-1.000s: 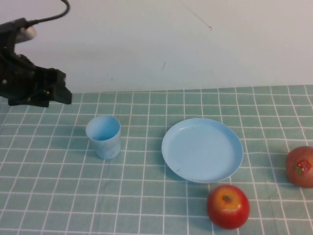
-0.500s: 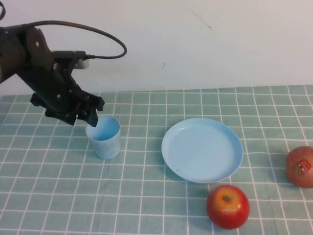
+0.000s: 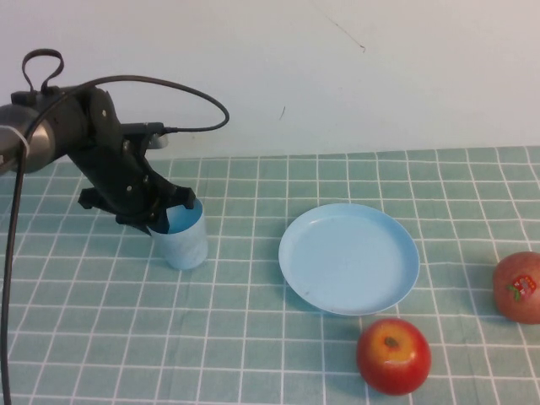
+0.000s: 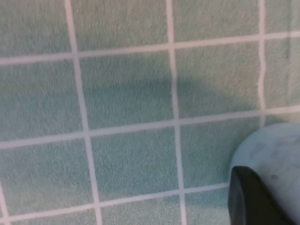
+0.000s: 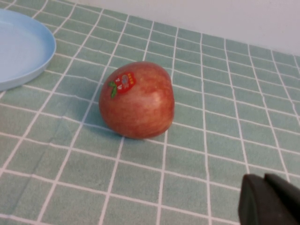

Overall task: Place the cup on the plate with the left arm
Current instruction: Pick up the cup from the table, then place the cup on the plate

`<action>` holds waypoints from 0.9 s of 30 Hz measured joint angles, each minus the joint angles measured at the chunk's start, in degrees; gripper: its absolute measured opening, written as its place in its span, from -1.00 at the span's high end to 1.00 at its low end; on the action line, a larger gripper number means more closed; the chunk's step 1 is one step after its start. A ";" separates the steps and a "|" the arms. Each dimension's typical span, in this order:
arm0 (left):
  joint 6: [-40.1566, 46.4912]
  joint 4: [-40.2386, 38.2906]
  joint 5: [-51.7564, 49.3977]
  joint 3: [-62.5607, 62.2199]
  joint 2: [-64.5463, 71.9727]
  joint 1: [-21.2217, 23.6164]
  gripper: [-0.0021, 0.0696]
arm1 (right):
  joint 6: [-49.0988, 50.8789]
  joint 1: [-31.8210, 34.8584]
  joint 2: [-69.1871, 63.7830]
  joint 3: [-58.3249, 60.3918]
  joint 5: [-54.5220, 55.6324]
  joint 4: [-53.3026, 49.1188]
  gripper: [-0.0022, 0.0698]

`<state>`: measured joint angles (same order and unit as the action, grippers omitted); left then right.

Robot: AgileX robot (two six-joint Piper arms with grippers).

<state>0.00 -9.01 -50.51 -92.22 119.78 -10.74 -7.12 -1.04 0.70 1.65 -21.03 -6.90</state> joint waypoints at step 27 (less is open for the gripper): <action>7.42 -2.58 -5.30 -19.09 4.38 -24.95 0.89 | 0.00 0.00 0.00 0.00 0.00 0.00 0.95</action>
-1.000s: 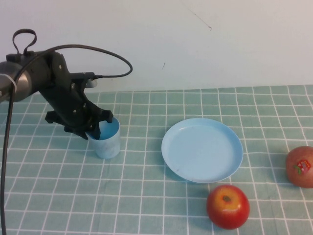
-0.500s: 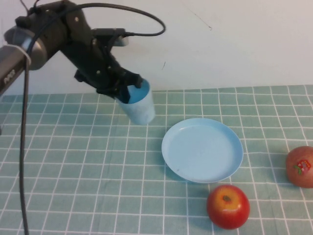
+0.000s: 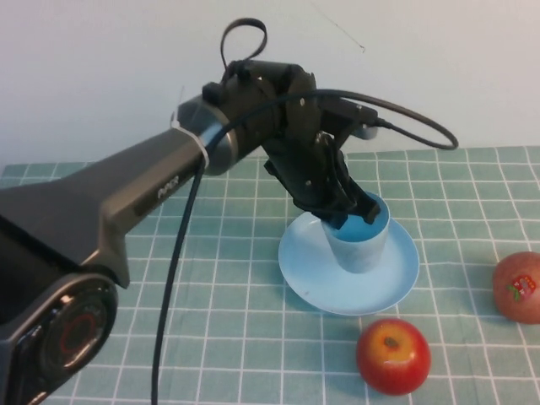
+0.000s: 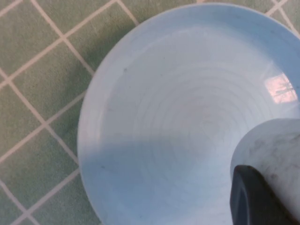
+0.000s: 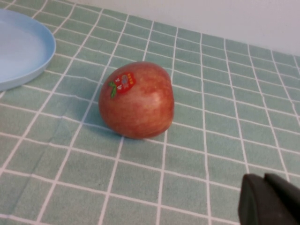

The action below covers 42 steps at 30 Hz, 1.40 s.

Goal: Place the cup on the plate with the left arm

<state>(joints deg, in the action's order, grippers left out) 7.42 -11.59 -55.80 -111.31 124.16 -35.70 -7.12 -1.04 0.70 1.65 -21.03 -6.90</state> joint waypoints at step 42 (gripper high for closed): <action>-9.31 11.17 -16.87 -4.16 -31.14 -15.26 0.93 | 0.00 0.00 0.00 0.00 0.00 0.00 0.95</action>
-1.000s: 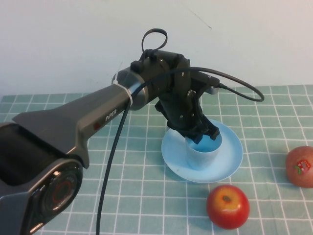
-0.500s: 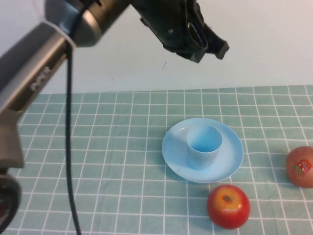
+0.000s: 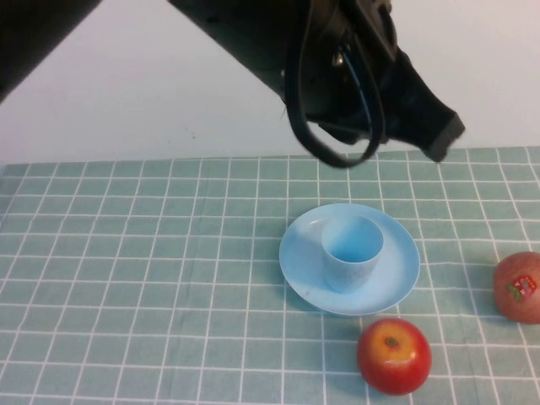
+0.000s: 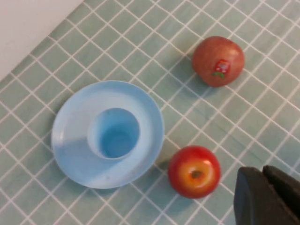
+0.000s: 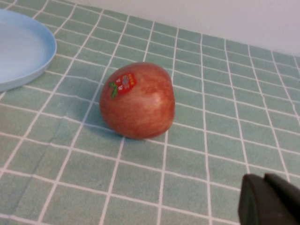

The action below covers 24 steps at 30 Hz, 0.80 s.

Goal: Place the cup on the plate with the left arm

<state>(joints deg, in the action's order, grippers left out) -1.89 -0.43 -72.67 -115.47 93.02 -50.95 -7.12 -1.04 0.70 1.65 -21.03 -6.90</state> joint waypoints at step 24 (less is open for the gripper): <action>-10.49 20.53 6.78 8.93 -2.45 0.92 0.93 | 0.00 0.00 0.00 0.00 0.00 0.00 0.95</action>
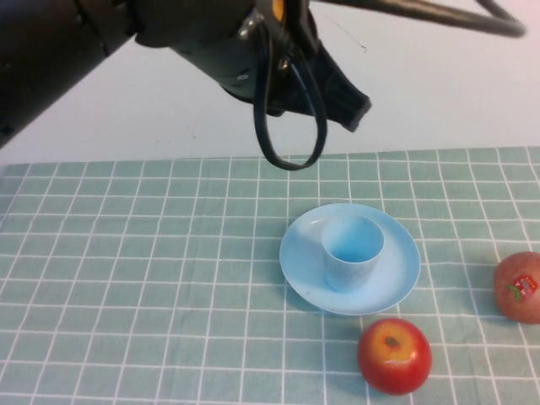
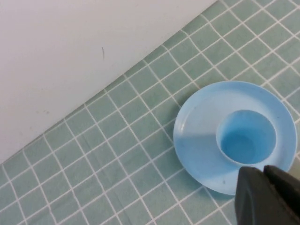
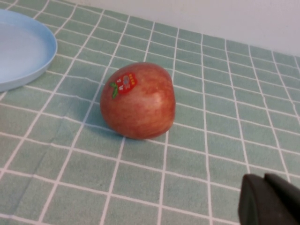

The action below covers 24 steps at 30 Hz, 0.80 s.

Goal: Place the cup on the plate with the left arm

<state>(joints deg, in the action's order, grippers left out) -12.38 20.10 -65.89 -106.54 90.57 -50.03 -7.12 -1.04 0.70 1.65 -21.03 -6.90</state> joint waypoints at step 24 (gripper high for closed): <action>-1.70 -12.75 24.74 49.91 -49.44 39.93 0.94 | 0.00 0.00 0.00 0.00 0.00 0.00 0.95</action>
<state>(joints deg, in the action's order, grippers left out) -14.08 7.35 -41.16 -56.63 41.13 -10.10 -7.12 -1.04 0.70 1.65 -21.03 -6.90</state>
